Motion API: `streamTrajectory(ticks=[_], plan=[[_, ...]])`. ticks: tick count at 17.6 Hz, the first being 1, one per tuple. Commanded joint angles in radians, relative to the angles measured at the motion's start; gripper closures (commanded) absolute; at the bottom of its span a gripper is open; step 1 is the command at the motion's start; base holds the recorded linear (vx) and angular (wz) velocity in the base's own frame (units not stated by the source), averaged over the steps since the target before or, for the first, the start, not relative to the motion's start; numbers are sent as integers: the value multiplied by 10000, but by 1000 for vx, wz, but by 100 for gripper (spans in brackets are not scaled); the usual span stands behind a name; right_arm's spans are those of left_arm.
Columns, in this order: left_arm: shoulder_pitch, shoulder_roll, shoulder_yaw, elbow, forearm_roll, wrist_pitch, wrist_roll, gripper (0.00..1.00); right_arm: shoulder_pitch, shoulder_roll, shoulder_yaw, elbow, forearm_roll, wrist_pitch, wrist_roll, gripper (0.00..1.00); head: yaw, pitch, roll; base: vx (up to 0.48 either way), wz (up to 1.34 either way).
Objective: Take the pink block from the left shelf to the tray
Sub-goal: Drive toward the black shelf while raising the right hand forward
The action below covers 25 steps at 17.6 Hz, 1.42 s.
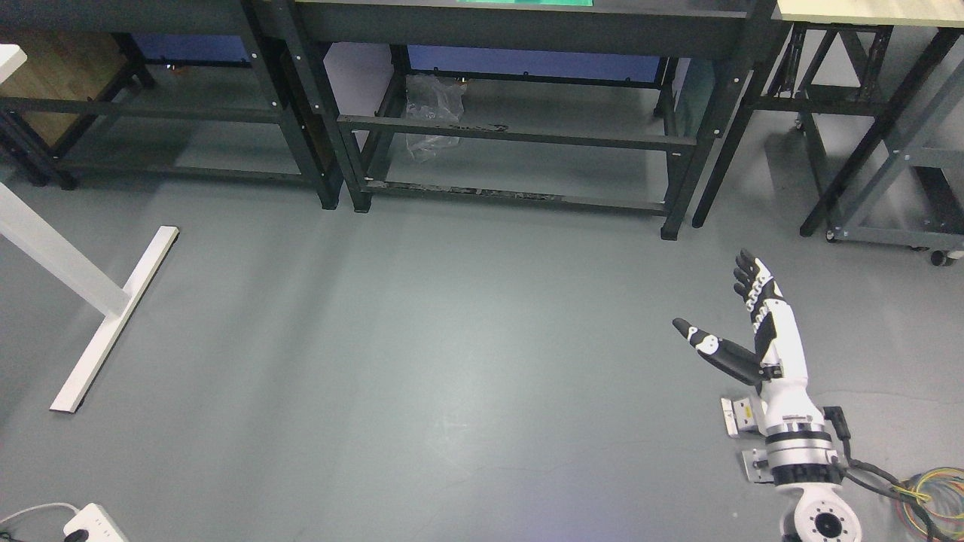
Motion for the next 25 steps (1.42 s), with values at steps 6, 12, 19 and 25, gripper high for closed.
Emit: streamTrajectory(ticks=[6,12,19,25], plan=[[92,175,0,0,-15,-2,5,0,-81,-175,123,-5,0,0,-31,0,0,0,0,0,0],[92,175,0,0,-15,-2,5,0,-81,-175,123,-5,0,-77,-31,0,0,0,0,0,0],[92,175,0,0,-15,-2,5,0,-81,-175,47,71,533,-748,-321,0,0,0,0,7,1],[92,175,0,0,-15,-2,5,0,-403,-175,582,26,10037,-110,-2332,9,0,0,0,15,0]])
